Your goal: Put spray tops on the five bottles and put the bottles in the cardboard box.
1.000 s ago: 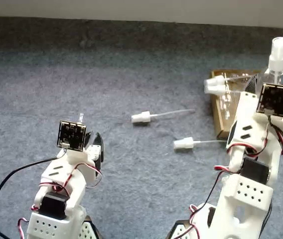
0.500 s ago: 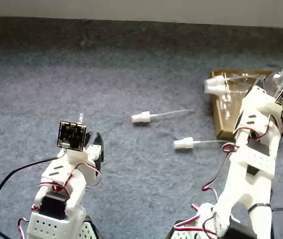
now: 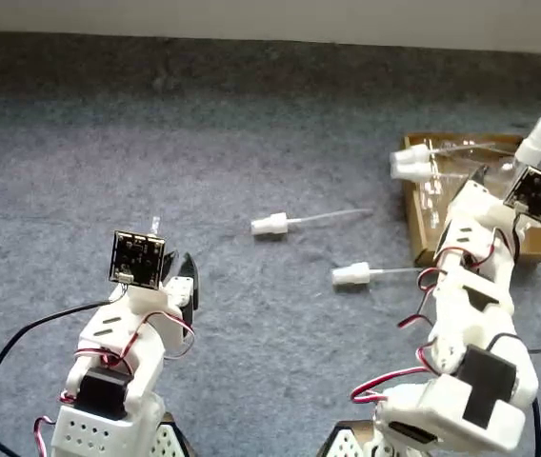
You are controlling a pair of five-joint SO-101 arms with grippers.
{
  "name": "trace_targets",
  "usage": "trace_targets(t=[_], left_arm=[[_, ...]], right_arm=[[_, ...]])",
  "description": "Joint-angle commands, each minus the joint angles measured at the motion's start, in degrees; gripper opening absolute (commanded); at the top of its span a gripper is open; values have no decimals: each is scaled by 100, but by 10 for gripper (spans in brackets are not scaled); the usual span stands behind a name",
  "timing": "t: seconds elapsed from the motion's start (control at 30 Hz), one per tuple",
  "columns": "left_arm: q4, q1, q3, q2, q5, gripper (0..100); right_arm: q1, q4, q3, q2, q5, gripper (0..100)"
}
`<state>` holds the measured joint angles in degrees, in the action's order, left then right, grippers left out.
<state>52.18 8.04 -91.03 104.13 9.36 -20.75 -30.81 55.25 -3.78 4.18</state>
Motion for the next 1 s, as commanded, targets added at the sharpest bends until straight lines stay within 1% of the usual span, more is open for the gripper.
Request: trace_targets(t=[0.0,0.1,0.23,0.37,0.43,0.77,0.97], left_arm=[[-123,-57,22,66,-9,11],[-123,-57,22,66,-9,11],[-123,-57,22,66,-9,11],[-123,-57,22,66,-9,11],[-123,-57,22,66,-9,11],[-123,-57,22,66,-9,11],[-123,-48,22,66,-9,11]], right_arm=[[-22,-549,-356,268,53,138],[31,-963,-356,576,-18,138],[286,-1490,-338,892,-818,138],[444,-2264,-338,1121,-1327,138],[470,-2527,-338,1262,-1468,138],[479,-3345,-365,2563,-1468,138],[374,-3512,-365,2800,-1477,138]])
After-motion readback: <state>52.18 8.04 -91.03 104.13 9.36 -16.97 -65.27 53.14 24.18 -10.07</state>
